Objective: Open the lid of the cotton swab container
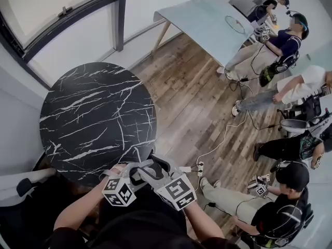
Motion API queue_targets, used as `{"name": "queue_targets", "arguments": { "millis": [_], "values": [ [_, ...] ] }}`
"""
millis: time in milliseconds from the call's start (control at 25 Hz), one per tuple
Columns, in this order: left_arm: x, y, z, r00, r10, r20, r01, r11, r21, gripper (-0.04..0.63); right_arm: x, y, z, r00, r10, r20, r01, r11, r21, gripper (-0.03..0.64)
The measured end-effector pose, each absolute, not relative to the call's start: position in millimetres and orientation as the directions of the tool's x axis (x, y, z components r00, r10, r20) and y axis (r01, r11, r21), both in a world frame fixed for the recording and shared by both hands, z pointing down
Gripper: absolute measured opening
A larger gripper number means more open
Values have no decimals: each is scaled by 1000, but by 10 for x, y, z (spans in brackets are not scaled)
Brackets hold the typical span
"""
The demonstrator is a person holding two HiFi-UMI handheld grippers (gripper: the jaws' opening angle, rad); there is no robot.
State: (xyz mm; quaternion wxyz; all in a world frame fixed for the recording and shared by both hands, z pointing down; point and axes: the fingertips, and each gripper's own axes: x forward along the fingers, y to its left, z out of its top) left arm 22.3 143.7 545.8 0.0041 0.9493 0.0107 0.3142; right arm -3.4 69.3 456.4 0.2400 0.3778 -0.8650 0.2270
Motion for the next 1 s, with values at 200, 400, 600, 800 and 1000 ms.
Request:
{"name": "queue_targets", "arguments": {
  "millis": [200,400,600,800,1000],
  "values": [
    [269,1469,5436,804,30,594,31,-999,9,253,9,652,4632,-614,-515,598,-748,623,-230,241],
    [269,1482,5427,806,42,590,45,-999,11,253,17,627,4738,-617,-491,615,-743,623,-247,241],
    [276,1529,5418,798,56,600,73,-997,-3,253,11,643,4811,-619,-473,627,-738,622,-259,241],
    [298,1549,5425,794,68,604,86,-996,-1,253,17,643,4860,-615,-464,637,-739,620,-263,241],
    [274,1515,5500,795,76,602,63,-997,43,253,33,640,4851,-615,-468,634,-741,619,-262,241]
  ]
}}
